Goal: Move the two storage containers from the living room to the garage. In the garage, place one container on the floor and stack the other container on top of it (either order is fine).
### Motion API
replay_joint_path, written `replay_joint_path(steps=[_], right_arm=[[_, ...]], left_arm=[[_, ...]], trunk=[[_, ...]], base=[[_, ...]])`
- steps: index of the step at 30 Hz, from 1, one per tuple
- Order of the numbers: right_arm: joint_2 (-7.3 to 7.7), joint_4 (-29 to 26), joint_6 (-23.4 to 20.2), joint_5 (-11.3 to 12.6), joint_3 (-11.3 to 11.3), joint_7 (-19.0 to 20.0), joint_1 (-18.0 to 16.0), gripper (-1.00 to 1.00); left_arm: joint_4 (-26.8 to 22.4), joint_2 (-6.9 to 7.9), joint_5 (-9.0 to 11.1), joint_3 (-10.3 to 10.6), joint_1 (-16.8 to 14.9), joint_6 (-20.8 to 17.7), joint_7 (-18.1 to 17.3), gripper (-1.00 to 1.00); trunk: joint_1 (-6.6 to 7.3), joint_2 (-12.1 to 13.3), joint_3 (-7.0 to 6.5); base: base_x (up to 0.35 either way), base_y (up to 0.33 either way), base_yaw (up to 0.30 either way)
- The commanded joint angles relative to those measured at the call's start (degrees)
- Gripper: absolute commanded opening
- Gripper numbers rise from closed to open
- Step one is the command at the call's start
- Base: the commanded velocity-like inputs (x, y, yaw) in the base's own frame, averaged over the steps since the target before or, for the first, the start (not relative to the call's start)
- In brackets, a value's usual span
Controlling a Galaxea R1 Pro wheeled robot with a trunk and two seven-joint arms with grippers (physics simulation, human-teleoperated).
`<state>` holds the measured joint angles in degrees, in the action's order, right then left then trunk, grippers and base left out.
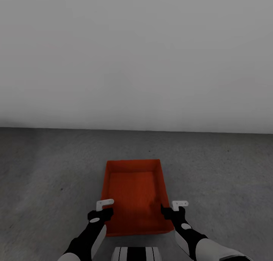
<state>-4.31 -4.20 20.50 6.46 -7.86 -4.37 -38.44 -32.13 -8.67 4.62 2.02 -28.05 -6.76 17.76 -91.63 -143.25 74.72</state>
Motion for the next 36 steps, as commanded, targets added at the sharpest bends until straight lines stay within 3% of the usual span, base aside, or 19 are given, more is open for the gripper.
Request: replay_joint_path(steps=[1, 4, 36], right_arm=[[0.01, 0.3, -2.2, 1.3, 0.3, -0.2, -0.1, 1.0], [0.01, 0.3, -2.2, 1.3, 0.3, -0.2, -0.1, 1.0], [0.01, 0.3, -2.2, 1.3, 0.3, -0.3, -0.1, 1.0]], left_arm=[[-0.1, 0.01, 0.5, 0.2, 0.0, -0.3, 0.4, 1.0], [-0.1, -0.02, 0.5, 0.3, 0.0, -0.3, 0.4, 1.0], [0.0, 0.06, 0.6, 0.1, 0.0, -0.6, 0.2, 1.0]], trunk=[[-0.04, 0.0, 0.04], [-0.04, 0.0, 0.04], [6.98, 12.8, -5.7]], base=[[0.0, 0.0, 0.0], [0.0, 0.0, 0.0], [0.0, 0.0, 0.0]])
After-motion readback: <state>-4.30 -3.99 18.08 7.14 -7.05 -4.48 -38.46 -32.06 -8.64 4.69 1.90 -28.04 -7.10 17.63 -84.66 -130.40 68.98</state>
